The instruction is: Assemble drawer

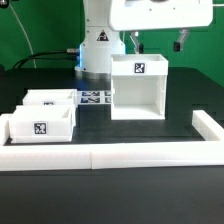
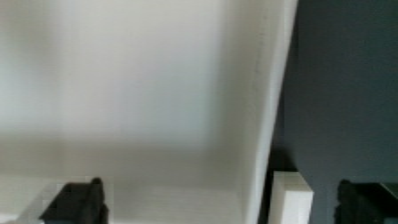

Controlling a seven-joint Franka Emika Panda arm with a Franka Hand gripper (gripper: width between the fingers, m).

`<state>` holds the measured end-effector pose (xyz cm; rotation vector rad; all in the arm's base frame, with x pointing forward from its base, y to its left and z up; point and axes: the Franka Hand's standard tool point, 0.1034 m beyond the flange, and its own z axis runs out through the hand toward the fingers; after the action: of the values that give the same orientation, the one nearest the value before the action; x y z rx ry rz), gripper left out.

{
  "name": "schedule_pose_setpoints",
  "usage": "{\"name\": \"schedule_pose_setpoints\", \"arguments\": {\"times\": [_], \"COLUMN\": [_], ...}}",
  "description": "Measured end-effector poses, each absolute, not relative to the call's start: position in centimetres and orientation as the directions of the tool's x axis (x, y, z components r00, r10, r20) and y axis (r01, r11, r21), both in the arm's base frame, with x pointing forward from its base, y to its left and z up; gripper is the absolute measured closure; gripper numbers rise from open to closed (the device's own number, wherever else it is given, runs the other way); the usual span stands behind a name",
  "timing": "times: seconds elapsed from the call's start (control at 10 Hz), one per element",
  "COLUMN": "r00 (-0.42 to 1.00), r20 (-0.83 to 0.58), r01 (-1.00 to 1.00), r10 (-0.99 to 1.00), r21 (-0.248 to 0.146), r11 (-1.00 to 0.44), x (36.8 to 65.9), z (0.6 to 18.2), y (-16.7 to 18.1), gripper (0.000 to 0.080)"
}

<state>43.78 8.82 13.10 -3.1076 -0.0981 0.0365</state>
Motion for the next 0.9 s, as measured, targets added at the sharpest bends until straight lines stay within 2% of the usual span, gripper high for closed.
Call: {"name": "schedule_pose_setpoints", "arguments": {"times": [0.2, 0.5, 0.9], "r00": [0.999, 0.990, 0.991], "r20": [-0.018, -0.021, -0.032], "r01": [-0.041, -0.140, -0.132], "r10": [-0.040, -0.139, -0.131], "r21": [-0.055, -0.049, -0.044], "r11": [-0.998, -0.989, -0.990], "x": [43.3, 41.0, 39.7], "z": [12.7, 11.2, 10.2], "y": [8.7, 9.3, 10.3], "gripper": [0.0150, 0.0150, 0.0150]}}
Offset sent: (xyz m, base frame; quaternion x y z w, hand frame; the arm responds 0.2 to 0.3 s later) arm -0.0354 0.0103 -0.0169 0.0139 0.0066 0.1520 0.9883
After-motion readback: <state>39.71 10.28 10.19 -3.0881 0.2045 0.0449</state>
